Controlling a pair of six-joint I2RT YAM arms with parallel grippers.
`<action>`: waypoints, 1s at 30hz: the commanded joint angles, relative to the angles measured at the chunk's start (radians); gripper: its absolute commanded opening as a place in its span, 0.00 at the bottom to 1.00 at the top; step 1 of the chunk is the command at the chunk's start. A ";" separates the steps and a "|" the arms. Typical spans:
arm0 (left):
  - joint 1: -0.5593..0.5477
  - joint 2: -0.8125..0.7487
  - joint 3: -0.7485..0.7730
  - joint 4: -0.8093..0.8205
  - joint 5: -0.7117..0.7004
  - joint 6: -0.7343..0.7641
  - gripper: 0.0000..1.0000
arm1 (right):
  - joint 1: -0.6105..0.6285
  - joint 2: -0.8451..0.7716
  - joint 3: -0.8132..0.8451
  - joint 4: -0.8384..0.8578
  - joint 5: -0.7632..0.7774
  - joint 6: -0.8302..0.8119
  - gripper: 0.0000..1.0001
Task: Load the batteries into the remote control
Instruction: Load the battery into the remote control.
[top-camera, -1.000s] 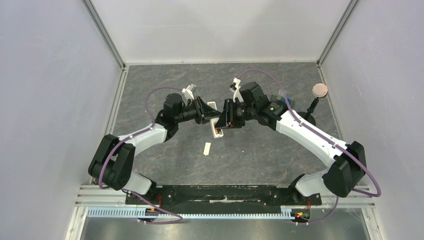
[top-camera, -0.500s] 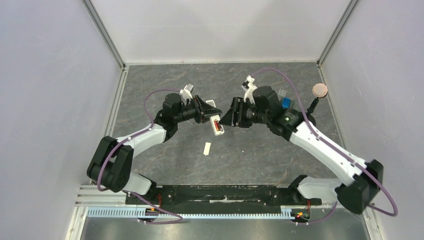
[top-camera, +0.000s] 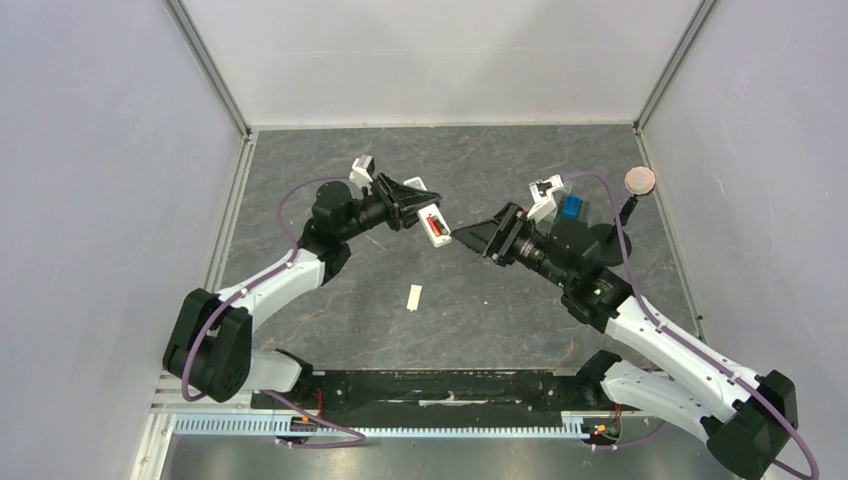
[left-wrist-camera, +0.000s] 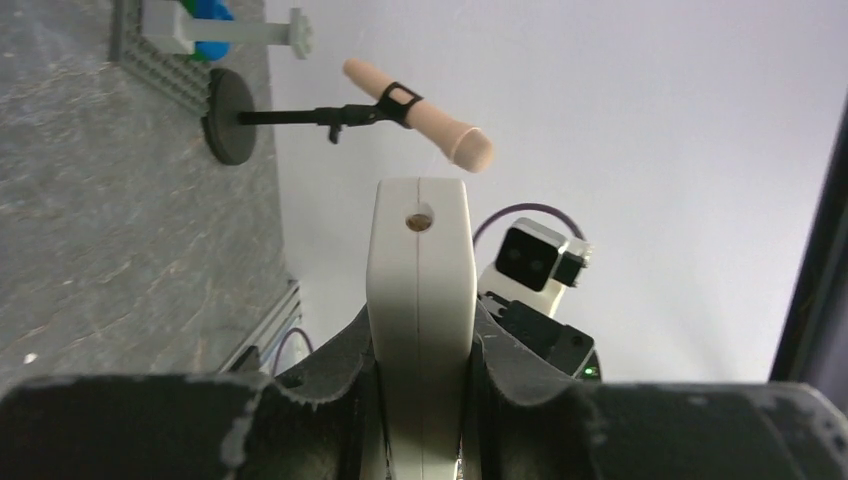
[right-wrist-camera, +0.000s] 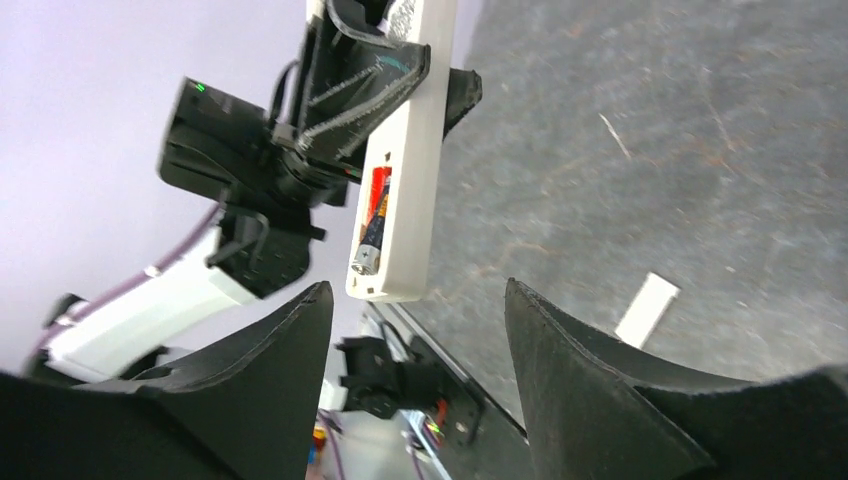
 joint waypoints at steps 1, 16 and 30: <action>-0.004 -0.064 0.059 0.084 -0.040 -0.087 0.02 | 0.000 -0.036 -0.034 0.251 0.047 0.116 0.66; -0.022 -0.064 0.038 0.148 -0.068 -0.173 0.02 | 0.033 0.054 0.002 0.305 0.032 0.145 0.57; -0.025 -0.078 0.004 0.144 -0.091 -0.167 0.02 | 0.033 0.015 0.000 0.267 0.063 0.144 0.54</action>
